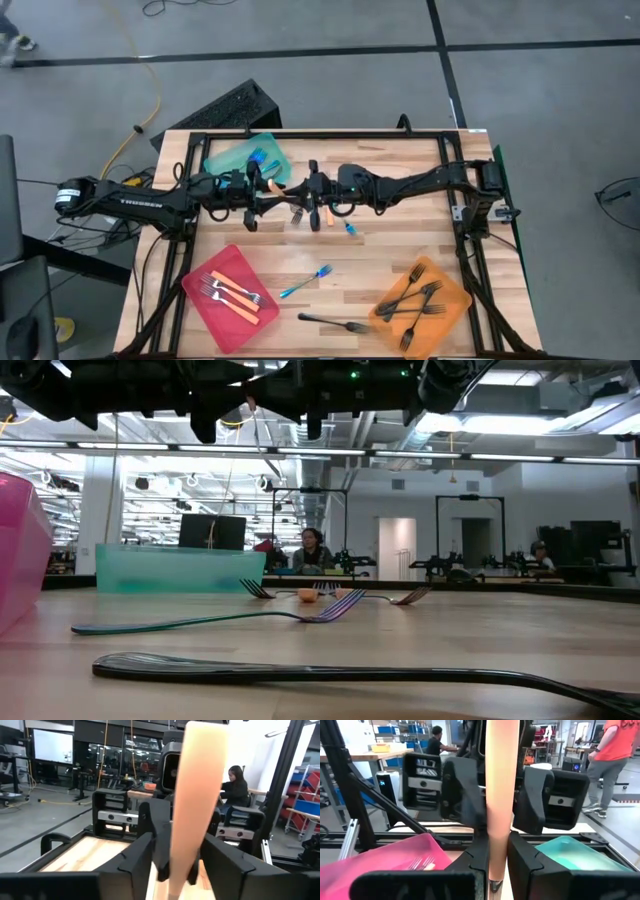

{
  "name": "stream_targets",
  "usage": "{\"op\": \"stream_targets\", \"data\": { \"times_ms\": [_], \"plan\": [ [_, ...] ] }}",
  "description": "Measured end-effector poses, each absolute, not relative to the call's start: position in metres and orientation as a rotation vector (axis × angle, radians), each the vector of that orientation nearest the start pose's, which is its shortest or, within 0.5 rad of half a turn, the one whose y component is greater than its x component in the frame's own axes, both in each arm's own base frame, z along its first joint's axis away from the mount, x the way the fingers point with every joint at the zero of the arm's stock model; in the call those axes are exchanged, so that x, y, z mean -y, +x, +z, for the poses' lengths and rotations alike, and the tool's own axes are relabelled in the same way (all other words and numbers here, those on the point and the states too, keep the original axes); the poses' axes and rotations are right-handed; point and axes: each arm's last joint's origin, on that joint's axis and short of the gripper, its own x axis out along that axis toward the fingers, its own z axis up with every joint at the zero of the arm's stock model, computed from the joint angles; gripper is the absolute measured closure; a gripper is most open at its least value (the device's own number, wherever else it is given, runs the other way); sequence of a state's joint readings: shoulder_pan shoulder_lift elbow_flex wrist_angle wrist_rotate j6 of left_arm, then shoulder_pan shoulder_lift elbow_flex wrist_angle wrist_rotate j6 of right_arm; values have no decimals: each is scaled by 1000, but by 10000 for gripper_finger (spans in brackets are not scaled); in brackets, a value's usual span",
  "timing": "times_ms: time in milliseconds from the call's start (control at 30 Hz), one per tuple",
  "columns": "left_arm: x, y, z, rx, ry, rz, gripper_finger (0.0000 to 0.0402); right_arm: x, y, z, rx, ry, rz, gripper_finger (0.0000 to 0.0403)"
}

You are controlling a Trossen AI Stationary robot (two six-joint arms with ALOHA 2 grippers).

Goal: Sort silverware by color (type)
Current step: Put the orange fork into the red bin

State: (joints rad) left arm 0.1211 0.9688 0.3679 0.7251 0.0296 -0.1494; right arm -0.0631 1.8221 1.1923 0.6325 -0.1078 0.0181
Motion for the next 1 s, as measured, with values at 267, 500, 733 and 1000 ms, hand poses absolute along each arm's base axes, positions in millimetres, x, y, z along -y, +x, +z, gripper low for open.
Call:
{"op": "stream_targets", "data": {
  "times_ms": [267, 500, 733, 1000],
  "plan": [
    [-24, 201, 244, 130, -117, 106, 361, 23, 415, 264, 2, 25, 44, 330],
    [-25, 201, 243, 126, -132, 150, 361, 25, 414, 260, -48, 28, 34, 271],
    [-26, 199, 247, 151, -141, 180, 361, 27, 404, 266, -139, 35, 33, 188],
    [-26, 209, 265, -40, -142, 193, 361, 23, 378, 281, -313, -13, 45, 149]
  ]
}}
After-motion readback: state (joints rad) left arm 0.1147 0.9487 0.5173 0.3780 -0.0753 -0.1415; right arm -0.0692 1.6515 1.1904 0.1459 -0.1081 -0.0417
